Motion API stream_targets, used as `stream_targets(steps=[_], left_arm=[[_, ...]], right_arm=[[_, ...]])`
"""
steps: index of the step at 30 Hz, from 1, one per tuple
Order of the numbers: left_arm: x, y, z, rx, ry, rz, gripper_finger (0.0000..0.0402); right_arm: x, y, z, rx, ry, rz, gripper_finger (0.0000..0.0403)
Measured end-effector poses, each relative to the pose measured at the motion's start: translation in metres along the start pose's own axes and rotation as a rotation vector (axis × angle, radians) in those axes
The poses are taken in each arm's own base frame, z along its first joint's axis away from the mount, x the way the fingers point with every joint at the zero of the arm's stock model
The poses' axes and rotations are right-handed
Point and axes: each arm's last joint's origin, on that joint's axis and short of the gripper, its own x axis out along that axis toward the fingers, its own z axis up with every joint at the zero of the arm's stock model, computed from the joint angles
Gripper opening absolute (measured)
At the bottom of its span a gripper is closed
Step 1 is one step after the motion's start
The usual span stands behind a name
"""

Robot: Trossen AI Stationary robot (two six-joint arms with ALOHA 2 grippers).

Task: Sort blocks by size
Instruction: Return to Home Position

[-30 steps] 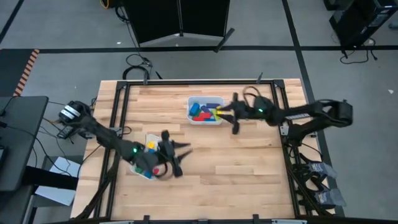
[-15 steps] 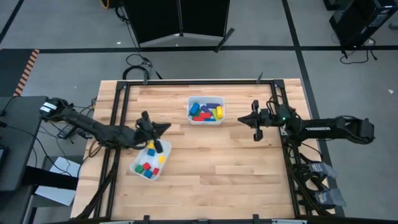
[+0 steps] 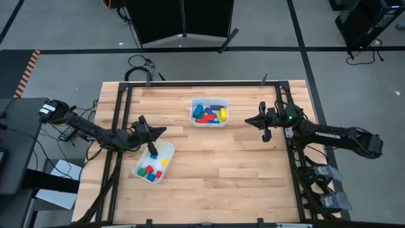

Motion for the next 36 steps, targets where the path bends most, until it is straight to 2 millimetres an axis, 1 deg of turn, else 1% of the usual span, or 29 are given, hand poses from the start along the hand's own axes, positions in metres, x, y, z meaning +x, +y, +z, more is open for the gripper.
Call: stream_targets(steps=[4, 9, 13, 16, 19, 25, 36], left_arm=[[-0.002, 0.0, -0.003, 0.01, 0.021, 0.015, 0.0001], [-0.002, 0.0, -0.002, 0.048, 0.022, -0.024, 0.0001], [-0.004, -0.001, 0.001, 0.055, 0.014, -0.08, 0.0001], [-0.007, 0.001, 0.002, 0.064, 0.025, -0.085, 0.0], [-0.01, 0.004, 0.004, 0.065, 0.026, -0.092, 0.0], [-0.019, 0.011, 0.009, 0.062, 0.023, -0.117, 0.0], [-0.036, 0.025, 0.013, 0.045, 0.014, -0.21, 0.0]], right_arm=[[-0.007, 0.001, 0.002, 0.002, 0.001, -0.027, 0.0005], [-0.015, 0.004, -0.005, 0.013, 0.071, -0.091, 0.0005], [-0.022, 0.008, -0.002, -0.019, 0.045, -0.115, 0.0005], [-0.028, 0.01, -0.002, -0.03, 0.038, -0.162, 0.0005], [-0.032, 0.013, 0.001, -0.038, 0.008, -0.166, 0.0005], [-0.036, 0.016, 0.005, -0.071, -0.033, -0.155, 0.0005], [-0.033, 0.014, 0.002, -0.034, 0.01, -0.152, 0.0005]])
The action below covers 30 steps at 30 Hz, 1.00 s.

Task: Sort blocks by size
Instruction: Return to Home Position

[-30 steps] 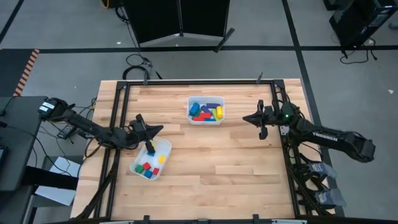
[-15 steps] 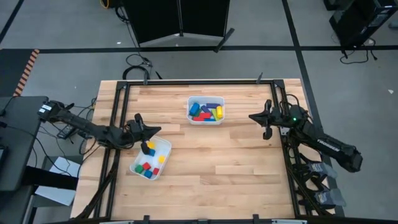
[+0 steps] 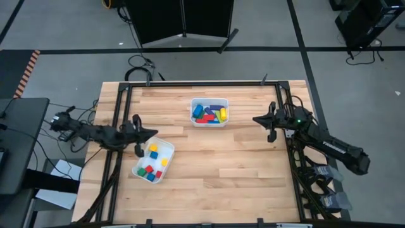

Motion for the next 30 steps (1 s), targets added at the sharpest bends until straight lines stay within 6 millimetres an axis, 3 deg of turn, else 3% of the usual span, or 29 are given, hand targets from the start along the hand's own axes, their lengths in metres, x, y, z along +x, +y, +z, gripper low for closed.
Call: stream_targets(steps=[14, 30], left_arm=[[-0.0051, -0.0024, 0.0017, 0.031, -0.009, -0.183, 0.0001], [-0.0049, -0.0014, 0.002, 0.035, -0.014, -0.147, 0.0027]], right_arm=[[0.0035, -0.0013, -0.0045, 0.095, 0.054, 0.01, 0.0021], [0.0036, -0.0013, -0.0039, 0.092, 0.049, 0.01, 0.0035]])
